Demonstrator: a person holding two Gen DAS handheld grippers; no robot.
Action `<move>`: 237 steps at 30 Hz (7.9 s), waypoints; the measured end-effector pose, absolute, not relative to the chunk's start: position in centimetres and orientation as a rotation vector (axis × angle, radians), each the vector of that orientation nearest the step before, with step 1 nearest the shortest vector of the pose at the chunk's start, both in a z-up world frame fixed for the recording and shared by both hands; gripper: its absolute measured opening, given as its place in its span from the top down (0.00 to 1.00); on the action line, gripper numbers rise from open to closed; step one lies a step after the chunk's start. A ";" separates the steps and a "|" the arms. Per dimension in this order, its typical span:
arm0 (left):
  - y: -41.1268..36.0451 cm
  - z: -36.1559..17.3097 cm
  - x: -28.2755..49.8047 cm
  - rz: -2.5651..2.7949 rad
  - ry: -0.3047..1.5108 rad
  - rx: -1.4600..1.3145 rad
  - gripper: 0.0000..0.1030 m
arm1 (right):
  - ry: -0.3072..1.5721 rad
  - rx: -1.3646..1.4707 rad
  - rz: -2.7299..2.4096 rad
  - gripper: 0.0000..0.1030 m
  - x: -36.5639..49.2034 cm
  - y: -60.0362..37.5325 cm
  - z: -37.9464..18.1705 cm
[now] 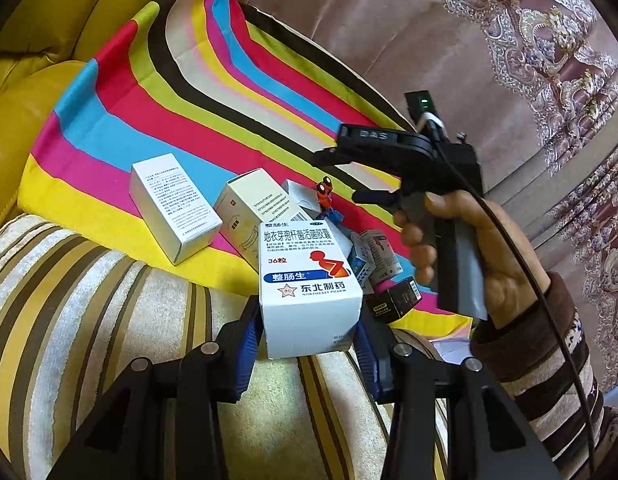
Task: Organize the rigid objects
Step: 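Grasp the red toy car with the right gripper while the left holds its box, then carry the red-figure box and red car into the purple-rimmed box, opening both grippers, then move both open grippers back over the pile of boxes, then grasp the black clipper box with the right gripper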
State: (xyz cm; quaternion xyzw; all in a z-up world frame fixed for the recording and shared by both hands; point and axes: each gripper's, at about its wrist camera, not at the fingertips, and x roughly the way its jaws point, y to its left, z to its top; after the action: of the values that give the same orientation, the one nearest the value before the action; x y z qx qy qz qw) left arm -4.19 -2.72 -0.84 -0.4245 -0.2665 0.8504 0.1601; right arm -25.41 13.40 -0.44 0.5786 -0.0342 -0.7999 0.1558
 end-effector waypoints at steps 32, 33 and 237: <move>-2.7 -0.8 -3.8 2.435 -0.761 -1.236 0.57 | -0.285 1.586 -2.362 0.64 -24.3 16.8 -0.8; -2.6 -0.8 -3.8 2.436 -0.758 -1.237 0.57 | -0.286 1.568 -2.371 0.64 -23.9 17.1 -0.2; -0.1 -0.9 -3.4 2.423 -0.534 -1.381 0.30 | 0.300 1.468 -2.406 0.06 -10.6 25.1 -1.4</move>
State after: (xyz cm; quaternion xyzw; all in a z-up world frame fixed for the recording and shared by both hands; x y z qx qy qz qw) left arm -3.42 -0.13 -0.91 -0.4807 -0.1858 0.8436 0.1506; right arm -10.65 25.12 -1.44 0.5117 0.1044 -0.8390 0.1529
